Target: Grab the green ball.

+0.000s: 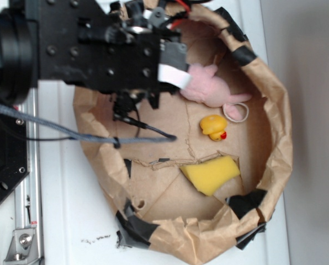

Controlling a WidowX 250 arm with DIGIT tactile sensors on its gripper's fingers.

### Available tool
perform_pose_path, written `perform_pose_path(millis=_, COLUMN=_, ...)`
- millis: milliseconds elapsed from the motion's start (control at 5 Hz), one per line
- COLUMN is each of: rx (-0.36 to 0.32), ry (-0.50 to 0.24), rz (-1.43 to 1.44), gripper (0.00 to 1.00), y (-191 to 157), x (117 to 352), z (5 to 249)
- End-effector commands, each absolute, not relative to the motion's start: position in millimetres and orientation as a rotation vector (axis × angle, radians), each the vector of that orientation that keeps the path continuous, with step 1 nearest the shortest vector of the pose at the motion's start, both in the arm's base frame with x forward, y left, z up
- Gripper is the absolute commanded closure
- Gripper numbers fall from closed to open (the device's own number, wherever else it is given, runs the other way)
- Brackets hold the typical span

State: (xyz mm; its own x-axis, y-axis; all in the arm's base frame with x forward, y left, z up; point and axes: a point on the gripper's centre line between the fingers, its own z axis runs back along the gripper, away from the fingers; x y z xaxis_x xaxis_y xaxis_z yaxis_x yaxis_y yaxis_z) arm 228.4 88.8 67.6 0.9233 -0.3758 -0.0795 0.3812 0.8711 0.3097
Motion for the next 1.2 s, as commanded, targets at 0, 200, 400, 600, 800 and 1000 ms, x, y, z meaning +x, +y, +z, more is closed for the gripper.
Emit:
perform_pose_path(millis=0, rx=0.347, ry=-0.067, rz=-0.463, gripper=0.0, y=101, x=239, z=52)
perform_pose_path(millis=200, rx=0.346, ry=-0.036, rz=-0.471, gripper=0.0, y=102, x=237, z=42)
perform_pose_path(millis=400, rx=0.331, ry=-0.044, rz=-0.464, gripper=0.0, y=103, x=238, z=45)
perform_pose_path(millis=600, rx=0.302, ry=-0.024, rz=-0.476, gripper=0.0, y=103, x=239, z=38)
perform_pose_path(millis=800, rx=0.218, ry=0.083, rz=-0.491, gripper=0.0, y=105, x=232, z=18)
perform_pose_path(millis=1000, rx=0.157, ry=0.197, rz=-0.453, gripper=0.0, y=105, x=217, z=14)
